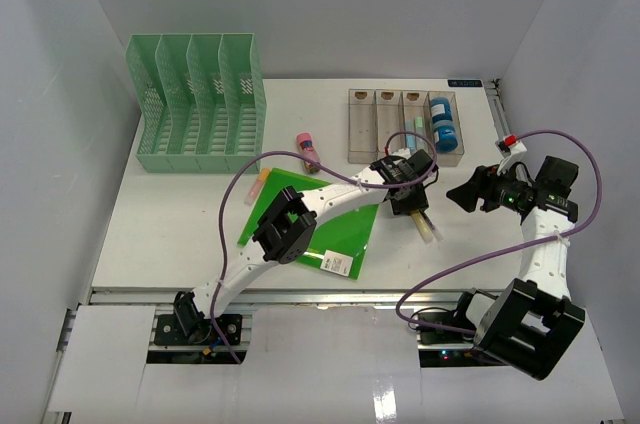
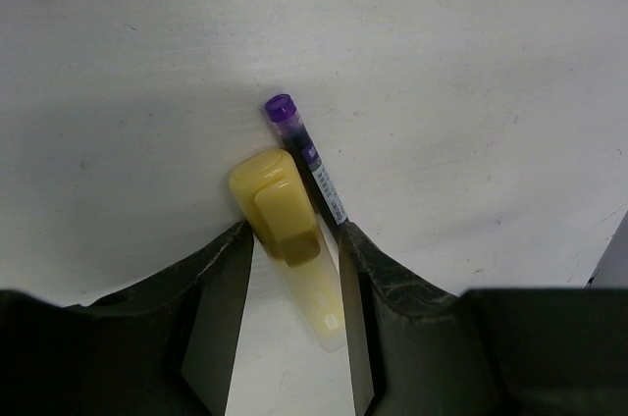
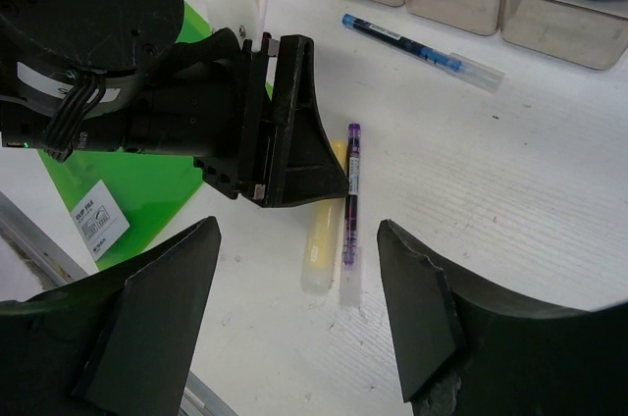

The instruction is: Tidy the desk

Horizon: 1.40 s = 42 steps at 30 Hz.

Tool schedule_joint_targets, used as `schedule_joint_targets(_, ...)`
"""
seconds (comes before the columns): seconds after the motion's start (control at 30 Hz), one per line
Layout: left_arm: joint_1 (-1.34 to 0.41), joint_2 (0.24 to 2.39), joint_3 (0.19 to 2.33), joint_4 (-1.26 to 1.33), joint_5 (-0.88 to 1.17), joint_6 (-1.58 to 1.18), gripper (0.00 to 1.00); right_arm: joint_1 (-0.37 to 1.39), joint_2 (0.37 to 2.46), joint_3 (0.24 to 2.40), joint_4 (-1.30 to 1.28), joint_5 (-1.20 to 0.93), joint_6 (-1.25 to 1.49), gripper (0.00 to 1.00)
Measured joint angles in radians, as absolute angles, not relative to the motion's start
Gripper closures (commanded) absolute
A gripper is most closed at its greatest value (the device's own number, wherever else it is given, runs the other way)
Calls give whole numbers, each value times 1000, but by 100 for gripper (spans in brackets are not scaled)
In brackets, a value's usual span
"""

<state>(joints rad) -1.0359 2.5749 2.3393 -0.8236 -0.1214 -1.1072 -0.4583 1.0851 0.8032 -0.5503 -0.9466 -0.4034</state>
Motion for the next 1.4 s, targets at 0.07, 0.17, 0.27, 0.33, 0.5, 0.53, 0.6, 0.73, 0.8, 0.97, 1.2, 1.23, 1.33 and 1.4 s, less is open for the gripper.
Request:
schedule_joint_targets(0.07,-1035,2581,2349,-828,-129,-1106,48,-459,1085,803,-550,-947,-403,28)
schedule_joint_targets(0.17,-1032,2581,2350,-832,-141,-1102,51,-463,1085,803,-550,-950,-403,28)
schedule_joint_targets(0.27,-1024,2581,2350,-838,-155,-1093,55,-465,1085,803,-550,-951,-403,28)
schedule_joint_targets(0.33,-1017,2581,2350,-841,-166,-1085,57,-465,1085,803,-550,-952,-403,28)
schedule_joint_targets(0.5,-1006,2581,2350,-847,-189,-1060,58,-465,1085,803,-550,-953,-403,28)
schedule_joint_targets(0.53,-1006,2581,2350,-846,-191,-1055,58,-465,1085,803,-550,-953,-403,29)
schedule_joint_targets(0.6,-1005,2581,2348,-843,-195,-1045,58,-465,1085,803,-550,-953,-403,29)
schedule_joint_targets(0.73,-1005,2564,2314,-822,-205,-1023,58,-465,1085,802,-551,-953,-404,29)
schedule_joint_targets(0.8,-1005,2544,2277,-805,-217,-1010,57,-465,1085,802,-551,-953,-404,29)
schedule_joint_targets(0.97,-1004,2497,2197,-795,-257,-965,54,-465,1085,802,-551,-953,-407,29)
schedule_joint_targets(1.2,-1006,2483,2186,-820,-292,-907,44,-465,1085,801,-551,-953,-412,29)
schedule_joint_targets(1.23,-1006,2483,2190,-826,-295,-901,44,-465,1085,801,-551,-953,-413,29)
schedule_joint_targets(1.33,-1009,2484,2193,-841,-304,-887,43,-465,1085,800,-551,-953,-417,29)
schedule_joint_targets(1.4,-1011,2486,2196,-844,-306,-880,44,-466,1085,796,-550,-954,-419,29)
